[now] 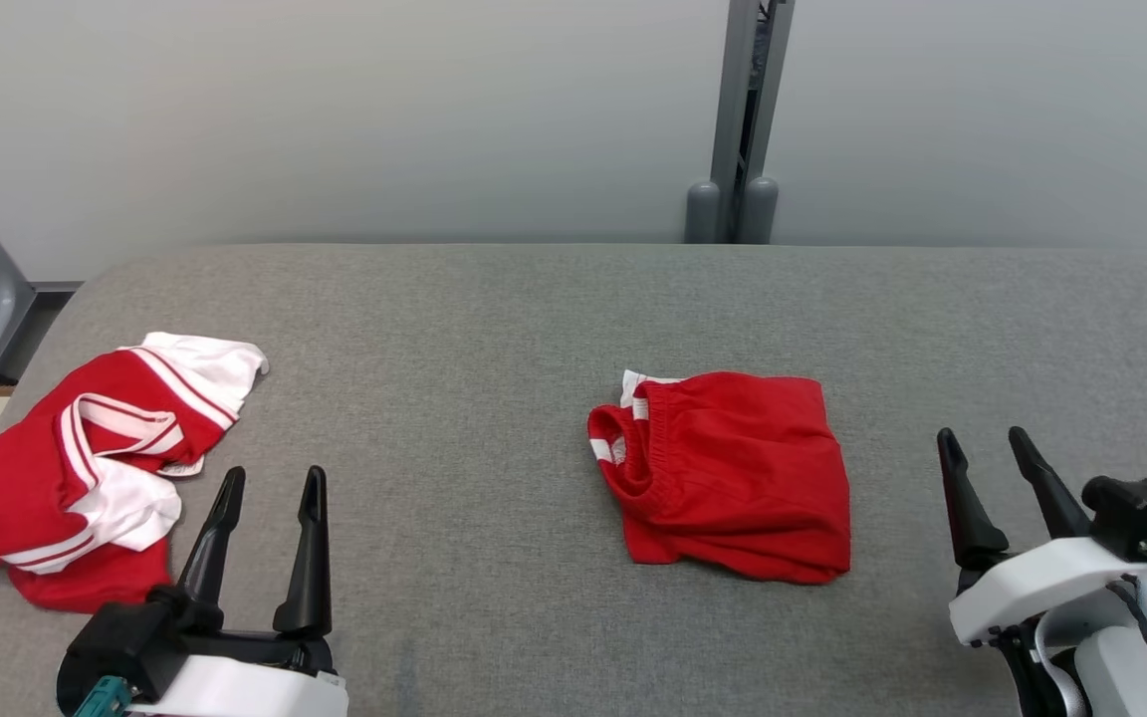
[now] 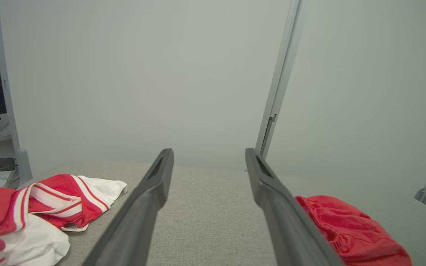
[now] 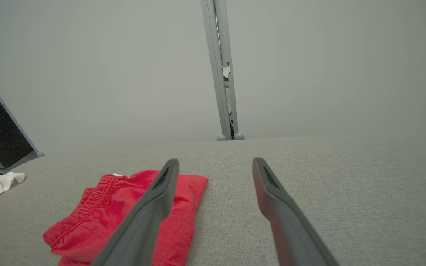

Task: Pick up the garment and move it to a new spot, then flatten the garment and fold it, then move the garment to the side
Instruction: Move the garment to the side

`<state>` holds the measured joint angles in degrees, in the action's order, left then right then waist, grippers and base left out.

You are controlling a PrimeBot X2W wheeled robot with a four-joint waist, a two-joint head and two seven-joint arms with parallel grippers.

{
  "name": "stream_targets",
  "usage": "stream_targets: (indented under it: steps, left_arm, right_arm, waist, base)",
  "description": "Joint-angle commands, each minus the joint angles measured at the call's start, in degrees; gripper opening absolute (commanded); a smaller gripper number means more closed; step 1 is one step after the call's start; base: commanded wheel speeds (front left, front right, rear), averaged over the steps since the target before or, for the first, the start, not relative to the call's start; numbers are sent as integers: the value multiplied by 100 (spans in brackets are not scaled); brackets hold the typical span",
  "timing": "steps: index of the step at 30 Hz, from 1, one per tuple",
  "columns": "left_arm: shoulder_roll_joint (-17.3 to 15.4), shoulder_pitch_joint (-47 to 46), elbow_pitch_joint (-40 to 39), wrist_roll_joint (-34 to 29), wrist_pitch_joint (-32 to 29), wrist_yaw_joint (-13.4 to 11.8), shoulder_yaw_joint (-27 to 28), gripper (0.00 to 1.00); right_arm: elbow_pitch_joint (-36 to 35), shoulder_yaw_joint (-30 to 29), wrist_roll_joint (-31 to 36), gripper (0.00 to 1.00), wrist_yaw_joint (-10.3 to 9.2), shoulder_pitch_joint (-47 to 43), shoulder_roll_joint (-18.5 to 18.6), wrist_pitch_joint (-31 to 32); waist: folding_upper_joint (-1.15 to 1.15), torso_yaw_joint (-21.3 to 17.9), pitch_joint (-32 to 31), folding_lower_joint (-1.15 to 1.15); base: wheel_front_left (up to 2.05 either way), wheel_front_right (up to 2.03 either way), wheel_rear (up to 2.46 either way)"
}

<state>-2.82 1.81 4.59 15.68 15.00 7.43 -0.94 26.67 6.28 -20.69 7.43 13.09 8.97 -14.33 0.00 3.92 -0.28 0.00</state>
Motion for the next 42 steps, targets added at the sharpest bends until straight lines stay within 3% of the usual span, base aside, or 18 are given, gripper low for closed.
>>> stream_targets:
  steps: [1, 8, 13, 22, 23, 24, 25, 33, 42]
  left_arm:
    - [-20, -31, 23, 28, 26, 9, -16, 100]
    - [-22, -106, 77, 80, 27, 9, -205, 100]
    - [-65, -184, 79, 112, 26, 9, -300, 100]
    - [-77, -382, 36, 173, 26, 9, -317, 100]
    - [-81, -391, 25, 177, 26, 9, -315, 100]
    - [-91, -402, 15, 179, 26, 9, -320, 100]
    - [-99, -412, 14, 183, 26, 9, -327, 100]
    - [-128, -459, -66, 212, 26, 9, -522, 100]
    - [-212, -567, -262, 298, 19, 9, -773, 100]
  right_arm:
    - [176, 71, -63, 100, 11, 139, 37, 104]
    - [1564, 292, -877, 100, 11, 1026, 4, 1003]
    - [2675, 142, -1389, 100, 11, 1704, -70, 1763]
    - [4326, -48, -1653, 100, 11, 2573, -222, 3020]
    - [4376, -73, -1712, 87, 11, 2596, -272, 3065]
    - [4396, -73, -1733, 42, 11, 2623, -307, 3062]
    - [4389, -49, -1747, 3, 11, 2655, -321, 3003]
    - [4033, 253, -1729, 0, 11, 2698, -260, 2296]
    - [3584, 970, -1635, 0, 10, 2922, 252, 1742]
  waist:
    - [0, 108, -17, 0]
    - [0, 531, 17, 0]
    - [0, 790, 134, 0]
    - [0, 914, 376, 0]
    - [0, 895, 390, 0]
    - [0, 875, 400, 0]
    - [0, 852, 409, 0]
    - [0, 549, 426, 0]
    - [0, -188, 593, 0]
  base:
    - [0, 0, 0]
    - [0, 0, 0]
    - [0, 0, 0]
    - [0, 0, 0]
    - [0, 0, 0]
    - [0, 0, 0]
    - [0, 0, 0]
    - [0, 0, 0]
    - [0, 0, 0]
